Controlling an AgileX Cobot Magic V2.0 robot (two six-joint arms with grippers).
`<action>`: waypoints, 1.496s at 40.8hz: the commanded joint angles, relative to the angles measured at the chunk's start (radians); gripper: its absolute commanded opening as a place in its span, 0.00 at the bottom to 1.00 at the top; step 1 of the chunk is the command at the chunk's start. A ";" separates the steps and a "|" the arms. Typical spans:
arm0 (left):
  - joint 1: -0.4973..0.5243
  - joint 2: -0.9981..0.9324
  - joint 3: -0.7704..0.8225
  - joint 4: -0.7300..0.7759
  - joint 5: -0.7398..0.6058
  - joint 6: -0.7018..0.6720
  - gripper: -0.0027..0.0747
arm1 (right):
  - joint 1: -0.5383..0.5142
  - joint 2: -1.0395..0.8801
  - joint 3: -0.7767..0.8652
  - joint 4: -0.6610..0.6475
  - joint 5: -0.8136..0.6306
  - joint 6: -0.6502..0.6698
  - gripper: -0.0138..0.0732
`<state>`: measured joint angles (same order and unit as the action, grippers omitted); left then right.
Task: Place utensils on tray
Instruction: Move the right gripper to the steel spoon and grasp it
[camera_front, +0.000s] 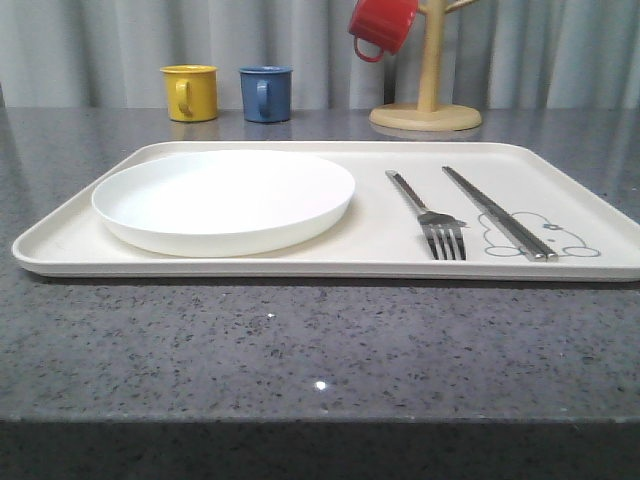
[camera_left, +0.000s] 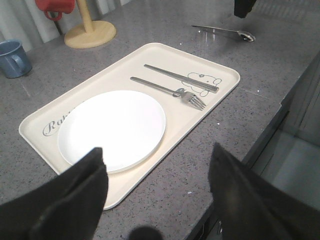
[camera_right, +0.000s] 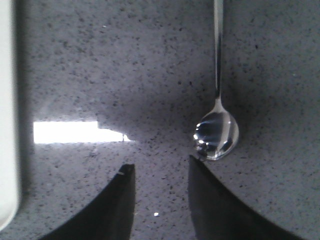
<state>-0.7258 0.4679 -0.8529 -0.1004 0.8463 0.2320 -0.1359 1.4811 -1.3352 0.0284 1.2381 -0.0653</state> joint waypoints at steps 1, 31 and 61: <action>-0.006 0.006 -0.022 -0.015 -0.087 -0.010 0.58 | -0.034 0.014 -0.022 -0.007 -0.011 -0.058 0.50; -0.006 0.006 -0.022 -0.015 -0.087 -0.010 0.58 | -0.075 0.183 -0.033 -0.044 -0.218 -0.074 0.50; -0.006 0.006 -0.022 -0.015 -0.087 -0.010 0.58 | -0.073 0.195 -0.033 -0.037 -0.249 -0.074 0.18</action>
<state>-0.7258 0.4679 -0.8529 -0.1004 0.8463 0.2320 -0.2026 1.7142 -1.3388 -0.0073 1.0085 -0.1287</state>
